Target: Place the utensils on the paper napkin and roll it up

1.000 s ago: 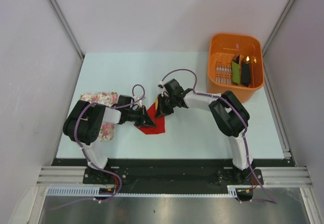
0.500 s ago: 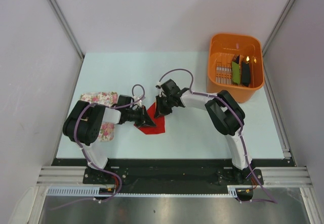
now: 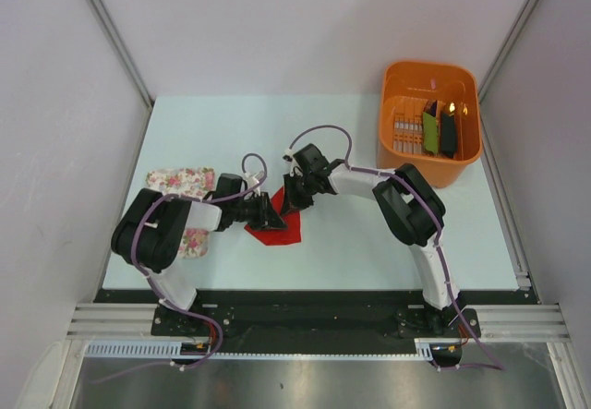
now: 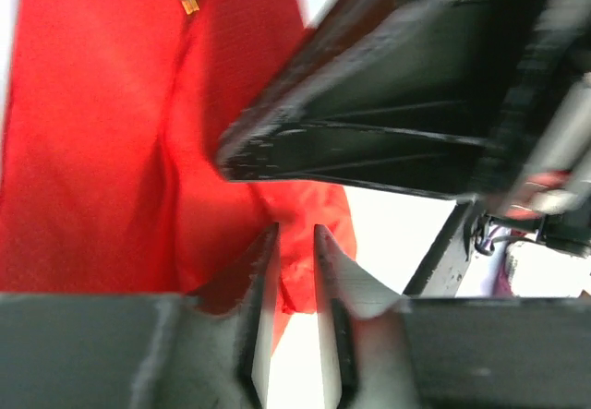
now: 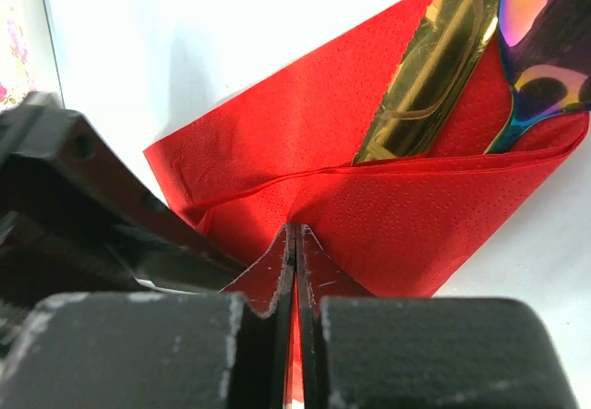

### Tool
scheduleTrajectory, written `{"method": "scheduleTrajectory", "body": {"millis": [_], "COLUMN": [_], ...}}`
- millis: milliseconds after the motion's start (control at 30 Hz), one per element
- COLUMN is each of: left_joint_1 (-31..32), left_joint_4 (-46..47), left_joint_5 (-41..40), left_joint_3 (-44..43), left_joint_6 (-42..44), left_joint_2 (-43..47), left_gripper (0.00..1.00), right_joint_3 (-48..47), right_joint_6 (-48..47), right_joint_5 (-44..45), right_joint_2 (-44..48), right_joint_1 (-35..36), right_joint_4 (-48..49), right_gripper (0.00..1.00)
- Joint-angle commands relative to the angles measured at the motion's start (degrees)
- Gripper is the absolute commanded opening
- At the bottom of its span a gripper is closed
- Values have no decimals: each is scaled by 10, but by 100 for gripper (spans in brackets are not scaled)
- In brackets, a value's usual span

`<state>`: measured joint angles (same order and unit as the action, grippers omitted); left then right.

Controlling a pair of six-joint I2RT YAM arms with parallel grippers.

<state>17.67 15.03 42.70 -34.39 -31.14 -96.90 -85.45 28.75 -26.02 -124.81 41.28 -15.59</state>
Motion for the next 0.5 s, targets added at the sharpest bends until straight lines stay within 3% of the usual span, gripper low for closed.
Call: {"method": "scheduleTrajectory", "body": {"millis": [0, 133, 200, 333, 467], "left_joint_1": [-9, -29, -29, -30, -30], "left_joint_4": [-5, -28, -46, -54, -60], "left_joint_5": [-42, -57, -66, -75, -78], "left_joint_3": [-1, 0, -3, -2, -4], "left_joint_6": [5, 28, 36, 43, 47], "left_joint_2": [-51, -74, -81, -83, -78], "left_gripper": [19, 6, 1, 0, 0], "right_joint_3": [13, 3, -2, -16, -24], "right_joint_6": [-18, -24, -27, -20, -12], "right_joint_5": [34, 27, 19, -22, -23], "right_joint_2": [-34, -27, -24, 5, 41], "right_joint_1": [1, -3, -4, -7, -1], "right_joint_4": [-17, -17, -18, -8, -15], "right_gripper": [0, 0, 7, 16, 18]}}
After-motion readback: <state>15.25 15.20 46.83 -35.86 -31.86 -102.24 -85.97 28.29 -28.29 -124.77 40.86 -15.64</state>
